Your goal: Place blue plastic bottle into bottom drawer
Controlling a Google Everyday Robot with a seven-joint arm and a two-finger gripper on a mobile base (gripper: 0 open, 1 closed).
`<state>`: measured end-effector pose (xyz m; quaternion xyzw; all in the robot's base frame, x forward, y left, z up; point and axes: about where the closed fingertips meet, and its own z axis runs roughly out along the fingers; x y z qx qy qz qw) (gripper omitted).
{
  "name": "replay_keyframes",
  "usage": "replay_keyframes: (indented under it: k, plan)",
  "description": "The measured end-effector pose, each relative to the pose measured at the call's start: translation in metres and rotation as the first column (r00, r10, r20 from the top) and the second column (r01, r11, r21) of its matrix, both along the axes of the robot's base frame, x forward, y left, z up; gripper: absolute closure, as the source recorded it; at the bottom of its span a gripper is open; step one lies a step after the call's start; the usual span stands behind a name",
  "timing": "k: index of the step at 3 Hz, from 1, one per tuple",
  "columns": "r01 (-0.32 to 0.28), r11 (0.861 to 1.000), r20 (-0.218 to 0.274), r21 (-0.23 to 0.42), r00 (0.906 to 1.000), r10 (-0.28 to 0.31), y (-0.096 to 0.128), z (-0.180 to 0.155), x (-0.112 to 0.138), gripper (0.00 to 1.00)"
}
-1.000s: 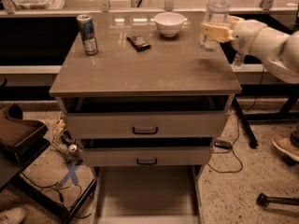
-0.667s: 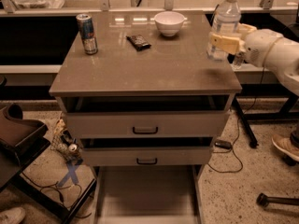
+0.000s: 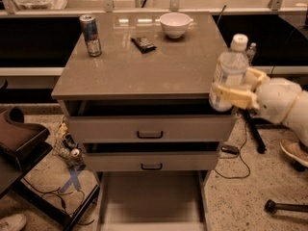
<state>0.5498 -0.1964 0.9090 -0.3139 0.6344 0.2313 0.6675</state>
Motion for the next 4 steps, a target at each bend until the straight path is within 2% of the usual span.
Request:
replay_keyframes:
  k: [1, 2, 3, 4]
  plan:
    - [-0.092, 0.995, 0.032, 0.029, 0.9954, 0.091, 0.002, -0.027, -0.049, 1.0]
    - [-0.214, 0.971, 0.055, 0.108, 0.9763, 0.209, 0.023, -0.08, -0.067, 1.0]
    - [-0.214, 0.971, 0.055, 0.108, 0.9763, 0.209, 0.023, -0.08, -0.067, 1.0]
    - [-0.237, 0.966, 0.041, 0.099, 0.9713, 0.234, 0.038, -0.096, -0.062, 1.0]
